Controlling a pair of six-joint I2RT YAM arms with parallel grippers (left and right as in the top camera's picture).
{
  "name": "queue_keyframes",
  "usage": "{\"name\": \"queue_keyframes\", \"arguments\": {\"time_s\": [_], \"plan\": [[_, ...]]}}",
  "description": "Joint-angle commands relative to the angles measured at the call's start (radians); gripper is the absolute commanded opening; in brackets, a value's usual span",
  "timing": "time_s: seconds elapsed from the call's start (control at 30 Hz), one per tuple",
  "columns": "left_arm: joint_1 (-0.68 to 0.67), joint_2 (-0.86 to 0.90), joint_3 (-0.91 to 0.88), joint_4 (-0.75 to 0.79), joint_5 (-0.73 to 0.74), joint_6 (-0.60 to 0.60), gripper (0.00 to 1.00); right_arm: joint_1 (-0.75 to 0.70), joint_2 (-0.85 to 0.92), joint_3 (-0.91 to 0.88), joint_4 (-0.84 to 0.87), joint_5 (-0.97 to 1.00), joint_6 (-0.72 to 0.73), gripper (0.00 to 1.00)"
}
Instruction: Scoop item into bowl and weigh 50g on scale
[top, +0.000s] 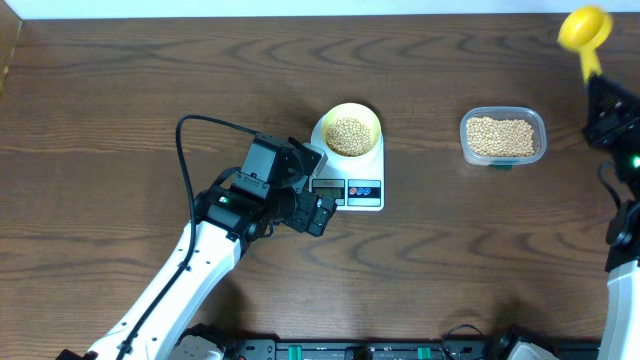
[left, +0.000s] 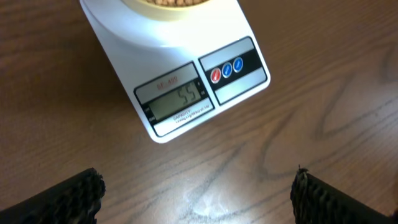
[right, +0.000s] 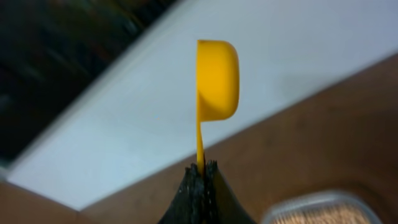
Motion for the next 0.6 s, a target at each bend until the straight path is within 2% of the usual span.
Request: {"name": "queue_keyframes", "arguments": {"time_s": [0.0,0.2,0.33,0.57], "plan": [[-0.001,0.006,0.015,-0.003,0.008,0.009,0.98,0.029,0.024,0.003,0.121,0.079,0.077,0.01],[-0.001,0.006,0.015,-0.003,0.008,0.010,0.98,0.100,0.118,0.003,0.429,0.228,0.078,0.01],[-0.001,0.006,0.015,-0.003,0.008,0.009,0.98,0.109,0.203,0.003,0.615,0.281,0.162,0.01],[-0.001,0.006,0.015,-0.003,0.008,0.010,0.98,0.109,0.235,0.003,0.650,0.128,0.117,0.01]]}}
